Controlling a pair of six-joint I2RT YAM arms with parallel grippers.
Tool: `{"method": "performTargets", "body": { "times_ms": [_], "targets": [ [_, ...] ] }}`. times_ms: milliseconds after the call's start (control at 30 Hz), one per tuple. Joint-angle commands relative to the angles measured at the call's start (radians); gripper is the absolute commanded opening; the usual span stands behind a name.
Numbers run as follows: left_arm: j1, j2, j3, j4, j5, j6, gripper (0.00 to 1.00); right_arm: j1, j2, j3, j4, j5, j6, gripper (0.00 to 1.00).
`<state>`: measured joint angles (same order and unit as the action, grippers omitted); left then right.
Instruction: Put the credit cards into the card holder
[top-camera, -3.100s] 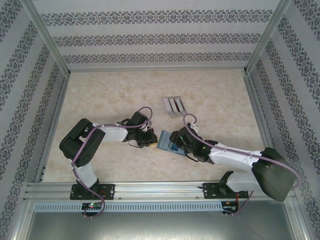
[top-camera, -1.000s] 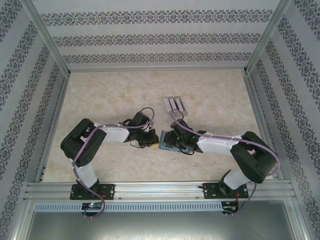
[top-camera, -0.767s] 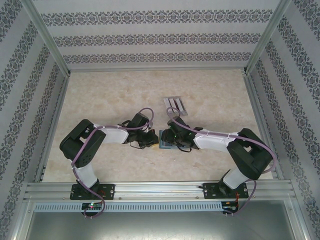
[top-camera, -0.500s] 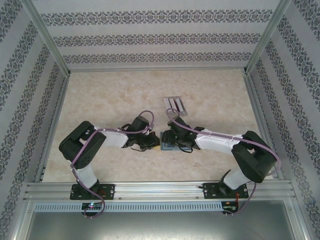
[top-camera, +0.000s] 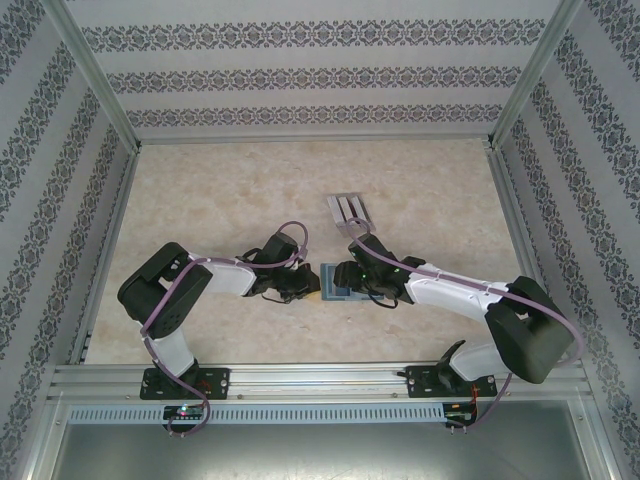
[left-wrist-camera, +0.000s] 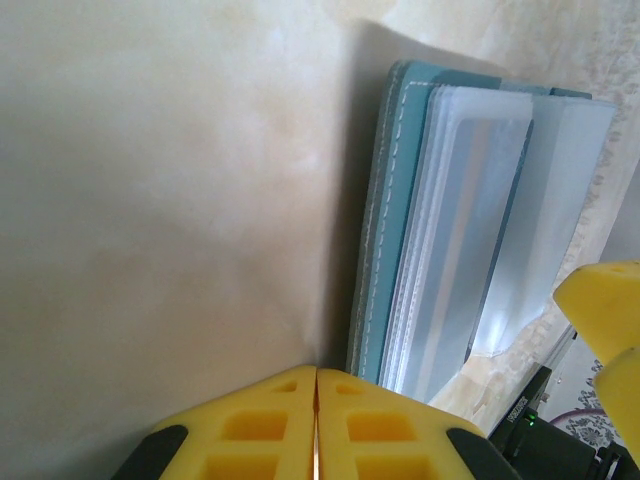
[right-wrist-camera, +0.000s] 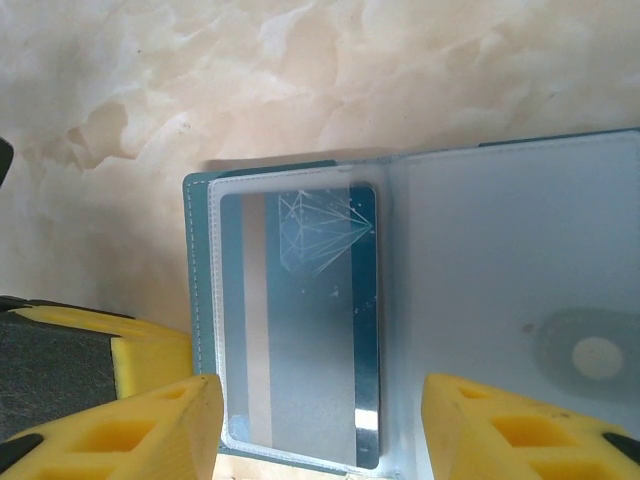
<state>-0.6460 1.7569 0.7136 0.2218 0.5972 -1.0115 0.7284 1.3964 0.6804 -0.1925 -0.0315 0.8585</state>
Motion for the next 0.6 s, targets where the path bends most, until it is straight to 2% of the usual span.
{"method": "performTargets", "body": {
  "times_ms": [0, 233, 467, 567],
  "targets": [
    [-0.053, 0.062, -0.018, -0.108, 0.039, -0.021, 0.09, -0.006, 0.007, 0.005, -0.044, 0.034, -0.024, 0.57],
    [-0.053, 0.043, -0.01, -0.149, 0.015, -0.002, 0.1, -0.024, -0.077, -0.016, -0.131, 0.099, -0.047, 0.65],
    [-0.054, 0.051, -0.002, -0.153, 0.015, -0.003, 0.1, -0.059, -0.164, -0.094, -0.143, 0.089, -0.037, 0.71],
    [-0.055, 0.053, 0.001, -0.147, 0.018, -0.011, 0.1, -0.082, -0.172, -0.125, -0.121, 0.047, -0.029, 0.71]
  ]
}}
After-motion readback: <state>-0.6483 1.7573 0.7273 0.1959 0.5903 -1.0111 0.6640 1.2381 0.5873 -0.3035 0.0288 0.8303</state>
